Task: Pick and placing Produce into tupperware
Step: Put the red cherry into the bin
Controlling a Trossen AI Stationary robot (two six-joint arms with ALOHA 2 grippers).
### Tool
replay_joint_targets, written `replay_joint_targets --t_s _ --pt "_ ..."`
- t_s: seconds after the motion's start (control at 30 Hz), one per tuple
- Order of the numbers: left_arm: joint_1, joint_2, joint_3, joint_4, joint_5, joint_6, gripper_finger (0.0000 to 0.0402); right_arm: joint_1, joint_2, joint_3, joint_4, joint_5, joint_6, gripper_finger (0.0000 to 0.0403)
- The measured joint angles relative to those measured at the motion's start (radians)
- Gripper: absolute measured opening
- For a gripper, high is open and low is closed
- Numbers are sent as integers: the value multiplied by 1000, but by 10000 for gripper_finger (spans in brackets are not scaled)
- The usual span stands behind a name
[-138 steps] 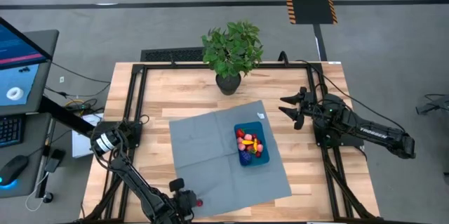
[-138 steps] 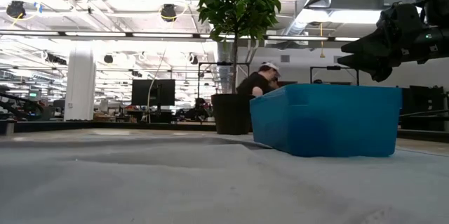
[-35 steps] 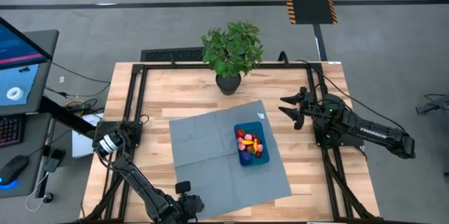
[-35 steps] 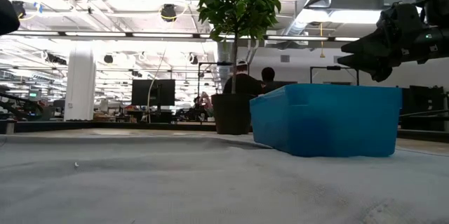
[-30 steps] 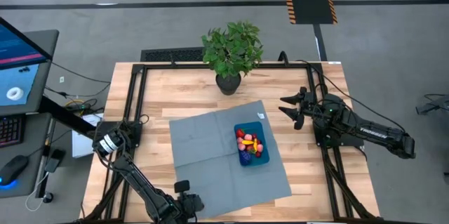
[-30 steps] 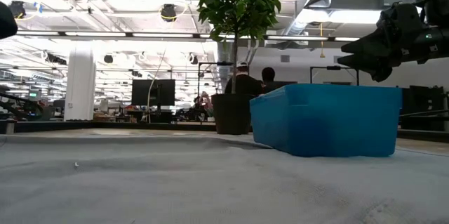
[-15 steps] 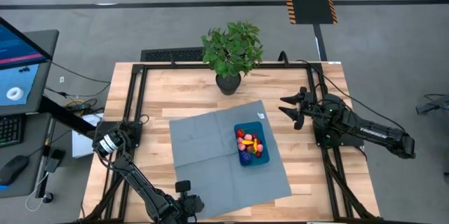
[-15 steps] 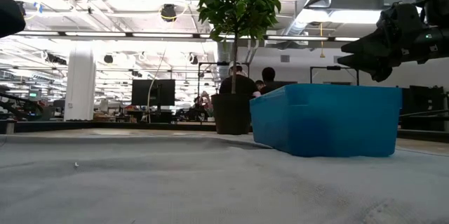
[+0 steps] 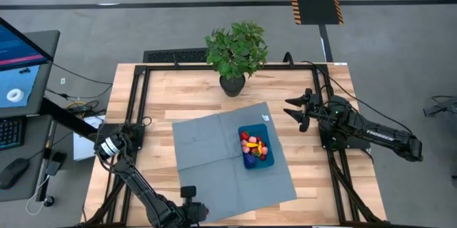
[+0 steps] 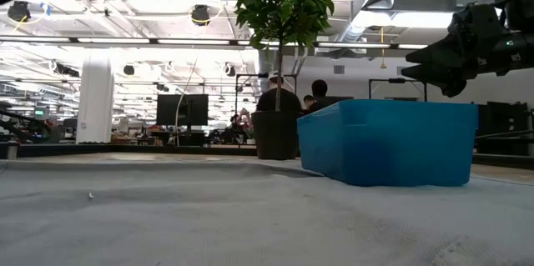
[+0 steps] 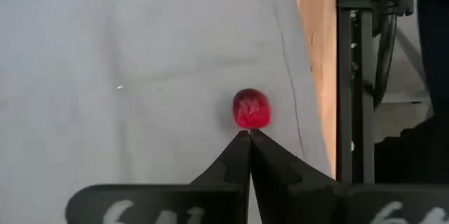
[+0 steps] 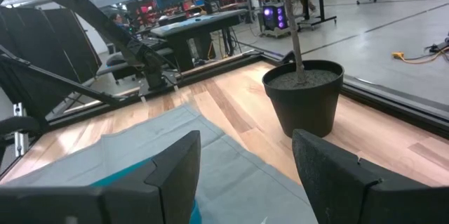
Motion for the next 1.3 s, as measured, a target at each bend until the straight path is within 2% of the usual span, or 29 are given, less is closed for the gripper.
replay_joint_targets --t_s 0.2,0.43,0.53,0.73,0.87,1.13,1.3 --pt "1 0 28 -89 24 -12 0 0 0 0 0 0 0 249" --pt "5 0 28 -86 64 -108 11 0 0 0 0 0 0 249" --pt "5 0 28 -84 69 -126 43 0 0 0 0 0 0 249" --pt "5 0 28 -83 67 -138 132 0 0 0 0 0 0 249" --pt "5 5 28 -74 54 -138 165 0 0 0 0 0 0 249" --pt "5 10 21 -53 42 -133 162 0 0 0 0 0 0 249" --pt "21 31 -12 5 106 -120 146 0 0 0 0 0 0 249"
